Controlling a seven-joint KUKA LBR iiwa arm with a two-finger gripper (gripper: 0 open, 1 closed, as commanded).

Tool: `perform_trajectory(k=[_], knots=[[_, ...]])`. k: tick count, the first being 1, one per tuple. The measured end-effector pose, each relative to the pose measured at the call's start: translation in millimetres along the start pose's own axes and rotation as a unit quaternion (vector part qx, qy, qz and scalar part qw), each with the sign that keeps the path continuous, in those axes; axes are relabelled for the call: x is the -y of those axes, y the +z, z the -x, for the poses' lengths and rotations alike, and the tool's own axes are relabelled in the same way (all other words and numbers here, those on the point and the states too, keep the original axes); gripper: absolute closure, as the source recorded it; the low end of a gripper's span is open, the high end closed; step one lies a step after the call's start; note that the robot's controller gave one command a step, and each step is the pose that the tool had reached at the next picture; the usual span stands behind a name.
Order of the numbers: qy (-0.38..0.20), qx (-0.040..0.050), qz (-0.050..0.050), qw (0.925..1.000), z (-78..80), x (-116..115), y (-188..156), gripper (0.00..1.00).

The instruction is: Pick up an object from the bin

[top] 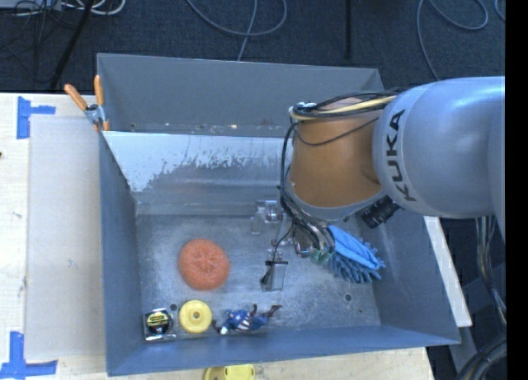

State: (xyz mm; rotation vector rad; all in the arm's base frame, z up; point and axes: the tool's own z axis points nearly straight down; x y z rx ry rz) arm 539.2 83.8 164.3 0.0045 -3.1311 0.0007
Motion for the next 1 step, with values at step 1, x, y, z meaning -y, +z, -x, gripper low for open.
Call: perform_trajectory(k=[1], knots=[[0.001, 0.0041, 0.000, 1.0000, 1.7, 0.5, -4.6, 0.00]])
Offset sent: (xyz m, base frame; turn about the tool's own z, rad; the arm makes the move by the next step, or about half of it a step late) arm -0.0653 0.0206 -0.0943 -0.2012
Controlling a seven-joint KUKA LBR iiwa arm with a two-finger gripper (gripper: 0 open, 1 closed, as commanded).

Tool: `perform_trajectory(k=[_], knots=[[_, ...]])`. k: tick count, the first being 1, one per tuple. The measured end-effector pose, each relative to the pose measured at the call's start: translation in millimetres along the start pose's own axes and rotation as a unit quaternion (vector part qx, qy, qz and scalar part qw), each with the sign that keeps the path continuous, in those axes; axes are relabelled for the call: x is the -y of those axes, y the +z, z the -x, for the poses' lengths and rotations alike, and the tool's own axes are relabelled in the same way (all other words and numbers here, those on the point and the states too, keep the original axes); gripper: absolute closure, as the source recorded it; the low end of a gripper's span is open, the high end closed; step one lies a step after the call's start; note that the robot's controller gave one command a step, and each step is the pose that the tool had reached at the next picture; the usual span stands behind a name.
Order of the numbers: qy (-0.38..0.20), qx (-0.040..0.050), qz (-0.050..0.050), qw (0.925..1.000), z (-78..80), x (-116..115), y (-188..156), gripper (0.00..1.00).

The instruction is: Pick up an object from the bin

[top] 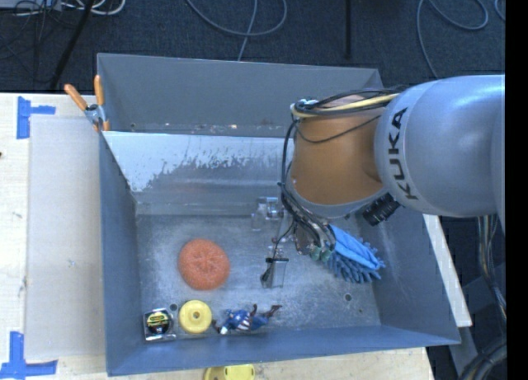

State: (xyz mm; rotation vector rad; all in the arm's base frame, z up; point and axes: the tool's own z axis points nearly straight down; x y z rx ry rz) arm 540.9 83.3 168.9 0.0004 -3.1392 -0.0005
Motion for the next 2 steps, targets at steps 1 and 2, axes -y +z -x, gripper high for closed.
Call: perform_trajectory(k=[1, 2], knots=[[-0.050, 0.0011, 0.000, 0.9988, -32.7, -10.1, 48.5, 0.00], [-0.142, 0.0007, 0.000, 0.9898, 27.3, -92.7, 49.8, 0.00]])
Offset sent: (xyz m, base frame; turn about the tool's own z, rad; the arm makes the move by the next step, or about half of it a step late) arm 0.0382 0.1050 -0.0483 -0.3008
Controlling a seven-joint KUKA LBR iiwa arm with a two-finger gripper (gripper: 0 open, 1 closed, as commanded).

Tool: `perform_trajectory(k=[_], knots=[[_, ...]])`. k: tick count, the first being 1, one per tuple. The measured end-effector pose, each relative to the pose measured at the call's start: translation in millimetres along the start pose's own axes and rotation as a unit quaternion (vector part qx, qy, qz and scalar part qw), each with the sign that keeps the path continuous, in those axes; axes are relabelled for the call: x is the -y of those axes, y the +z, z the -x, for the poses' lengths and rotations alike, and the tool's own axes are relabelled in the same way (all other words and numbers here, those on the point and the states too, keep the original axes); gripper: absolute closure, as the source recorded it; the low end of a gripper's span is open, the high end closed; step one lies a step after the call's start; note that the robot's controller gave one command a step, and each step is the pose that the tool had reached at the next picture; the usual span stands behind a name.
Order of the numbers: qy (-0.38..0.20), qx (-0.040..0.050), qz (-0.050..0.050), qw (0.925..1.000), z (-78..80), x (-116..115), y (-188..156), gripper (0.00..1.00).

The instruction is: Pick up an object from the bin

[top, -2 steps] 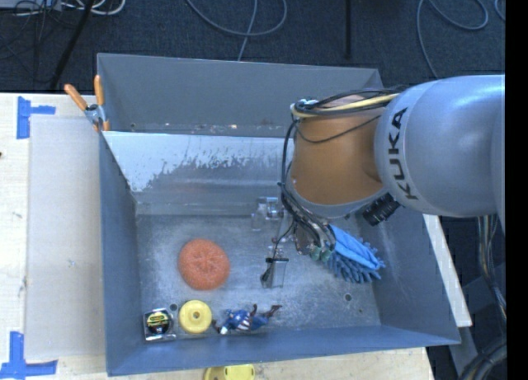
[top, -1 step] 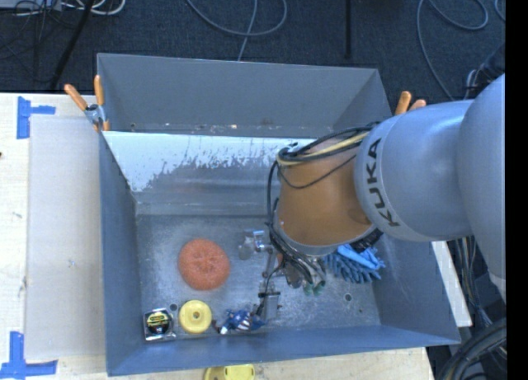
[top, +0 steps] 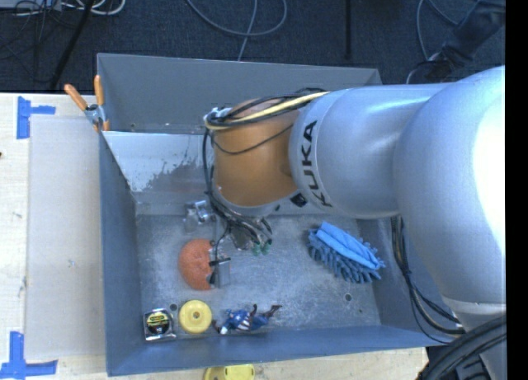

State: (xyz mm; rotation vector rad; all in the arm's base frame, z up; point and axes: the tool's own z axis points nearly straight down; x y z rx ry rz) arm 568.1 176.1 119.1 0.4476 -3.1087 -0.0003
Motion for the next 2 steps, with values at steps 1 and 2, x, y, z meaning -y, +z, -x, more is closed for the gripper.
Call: perform_trajectory(k=[1, 2], knots=[[0.014, 0.0005, 0.001, 0.9999, -42.3, 11.6, 1.8, 0.00], [0.031, -0.0007, 0.000, 0.9995, -39.4, 17.7, 29.7, 0.00]])
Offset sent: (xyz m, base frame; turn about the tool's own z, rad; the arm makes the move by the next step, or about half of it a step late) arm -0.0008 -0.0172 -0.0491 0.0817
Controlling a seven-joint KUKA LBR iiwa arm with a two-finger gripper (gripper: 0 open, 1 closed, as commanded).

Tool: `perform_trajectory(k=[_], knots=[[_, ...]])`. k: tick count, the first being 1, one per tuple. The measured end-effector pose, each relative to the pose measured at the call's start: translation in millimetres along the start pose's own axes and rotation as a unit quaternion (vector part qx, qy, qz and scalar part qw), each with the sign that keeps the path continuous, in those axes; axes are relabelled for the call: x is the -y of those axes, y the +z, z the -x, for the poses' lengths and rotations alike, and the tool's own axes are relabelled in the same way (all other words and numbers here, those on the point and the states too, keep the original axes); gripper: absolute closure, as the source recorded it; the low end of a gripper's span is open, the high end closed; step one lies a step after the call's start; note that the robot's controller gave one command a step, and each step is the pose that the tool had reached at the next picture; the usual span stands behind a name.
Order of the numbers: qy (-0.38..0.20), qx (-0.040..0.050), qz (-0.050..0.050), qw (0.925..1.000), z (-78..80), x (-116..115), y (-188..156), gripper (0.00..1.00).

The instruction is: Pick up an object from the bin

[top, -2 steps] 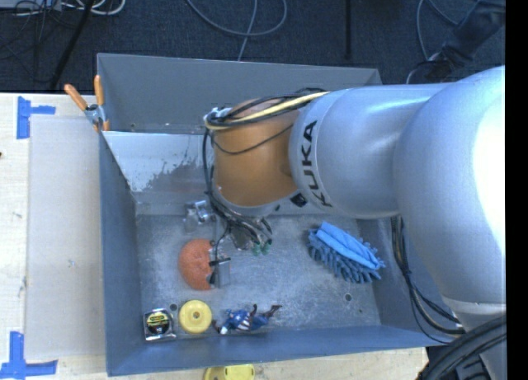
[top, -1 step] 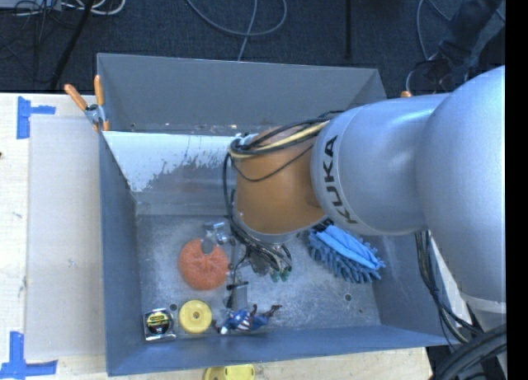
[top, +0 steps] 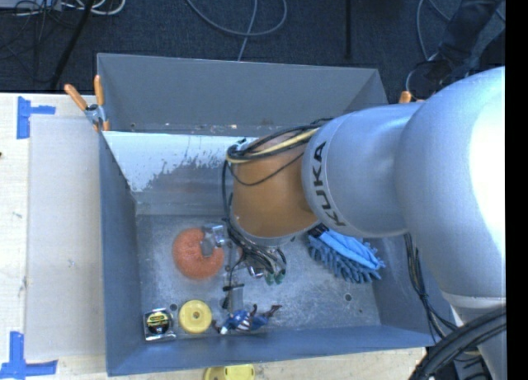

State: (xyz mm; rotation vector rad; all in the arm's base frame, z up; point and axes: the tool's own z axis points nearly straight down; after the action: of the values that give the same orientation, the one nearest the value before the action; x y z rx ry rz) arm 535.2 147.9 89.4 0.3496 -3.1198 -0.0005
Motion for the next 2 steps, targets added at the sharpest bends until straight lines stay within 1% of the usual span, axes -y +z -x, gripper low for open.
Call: perform_trajectory(k=[1, 2], knots=[[0.043, 0.0036, 0.001, 0.9991, 37.1, 3.5, 16.5, 1.00], [0.043, 0.0036, 0.001, 0.9991, 37.1, 3.5, 16.5, 1.00]])
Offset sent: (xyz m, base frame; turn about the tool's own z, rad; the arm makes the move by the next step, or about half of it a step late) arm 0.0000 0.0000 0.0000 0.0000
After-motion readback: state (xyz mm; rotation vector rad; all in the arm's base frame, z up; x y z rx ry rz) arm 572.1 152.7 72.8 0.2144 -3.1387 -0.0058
